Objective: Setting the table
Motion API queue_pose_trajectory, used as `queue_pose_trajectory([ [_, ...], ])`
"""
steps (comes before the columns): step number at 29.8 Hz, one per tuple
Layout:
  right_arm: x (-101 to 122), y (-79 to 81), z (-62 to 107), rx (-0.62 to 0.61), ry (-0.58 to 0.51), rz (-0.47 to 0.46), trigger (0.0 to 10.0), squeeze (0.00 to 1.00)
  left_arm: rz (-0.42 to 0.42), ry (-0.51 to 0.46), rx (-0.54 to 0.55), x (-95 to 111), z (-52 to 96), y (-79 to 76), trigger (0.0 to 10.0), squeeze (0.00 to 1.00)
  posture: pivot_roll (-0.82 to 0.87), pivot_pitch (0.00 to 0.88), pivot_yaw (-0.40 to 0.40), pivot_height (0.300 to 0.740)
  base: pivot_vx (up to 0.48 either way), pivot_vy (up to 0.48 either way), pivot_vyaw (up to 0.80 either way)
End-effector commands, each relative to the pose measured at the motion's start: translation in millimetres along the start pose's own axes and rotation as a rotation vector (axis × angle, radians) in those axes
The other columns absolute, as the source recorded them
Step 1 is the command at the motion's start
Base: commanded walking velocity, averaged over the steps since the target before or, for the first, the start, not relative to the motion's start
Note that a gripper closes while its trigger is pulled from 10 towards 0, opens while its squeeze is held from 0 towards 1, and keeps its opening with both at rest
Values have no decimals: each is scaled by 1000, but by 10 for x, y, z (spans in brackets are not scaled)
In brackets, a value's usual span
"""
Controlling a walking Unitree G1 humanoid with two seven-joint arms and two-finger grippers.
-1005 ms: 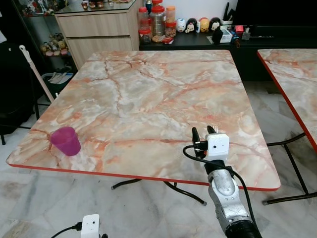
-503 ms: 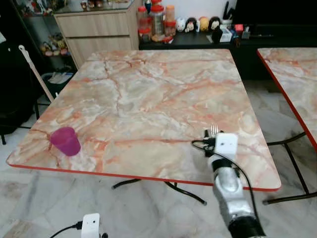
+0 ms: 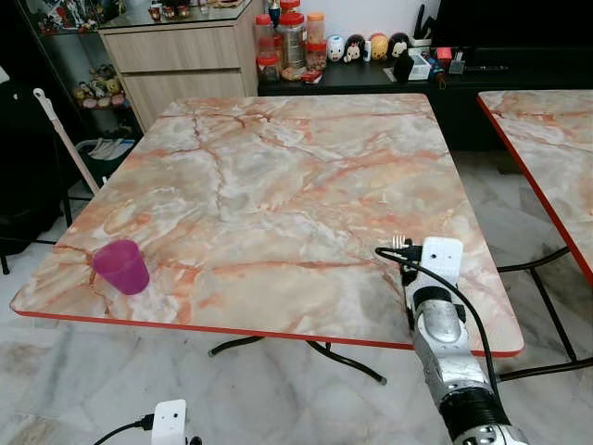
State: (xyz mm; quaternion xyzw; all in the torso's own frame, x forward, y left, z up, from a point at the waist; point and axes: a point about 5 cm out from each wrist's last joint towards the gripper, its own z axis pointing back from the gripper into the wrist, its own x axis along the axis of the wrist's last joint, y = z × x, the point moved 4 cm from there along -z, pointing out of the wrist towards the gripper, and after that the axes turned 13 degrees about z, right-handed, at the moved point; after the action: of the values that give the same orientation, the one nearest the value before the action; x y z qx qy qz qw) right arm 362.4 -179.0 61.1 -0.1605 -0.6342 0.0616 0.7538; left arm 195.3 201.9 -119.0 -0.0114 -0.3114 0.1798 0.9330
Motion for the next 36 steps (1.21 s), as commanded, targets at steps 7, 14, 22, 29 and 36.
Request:
queue_pose_trajectory([
  [7, -86, 190, 24, 65, 63, -15, 10000, 0, -4, 4, 6, 10, -1, 24, 10000, 0, -16, 34, 68, 740, 0, 0, 0],
  [14, -85, 186, 14, 65, 67, -28, 10000, 0, 2, 8, 9, -10, 4, 35, 10000, 0, -15, 37, 68, 740, 0, 0, 0],
  [22, -189, 147, 19, 40, 127, -72, 10000, 0, 1, 4, 10, 6, 1, 34, 10000, 0, -16, 38, 72, 740, 0, 0, 0],
  [29, -247, 153, 19, 44, 167, -91, 10000, 0, -3, 2, 6, 20, -2, 29, 10000, 0, -16, 36, 73, 740, 0, 0, 0],
  [36, -261, 215, 18, 83, 183, -82, 10000, 0, -2, 10, 1, 11, -4, 13, 10000, 0, -14, 36, 71, 740, 0, 0, 0],
])
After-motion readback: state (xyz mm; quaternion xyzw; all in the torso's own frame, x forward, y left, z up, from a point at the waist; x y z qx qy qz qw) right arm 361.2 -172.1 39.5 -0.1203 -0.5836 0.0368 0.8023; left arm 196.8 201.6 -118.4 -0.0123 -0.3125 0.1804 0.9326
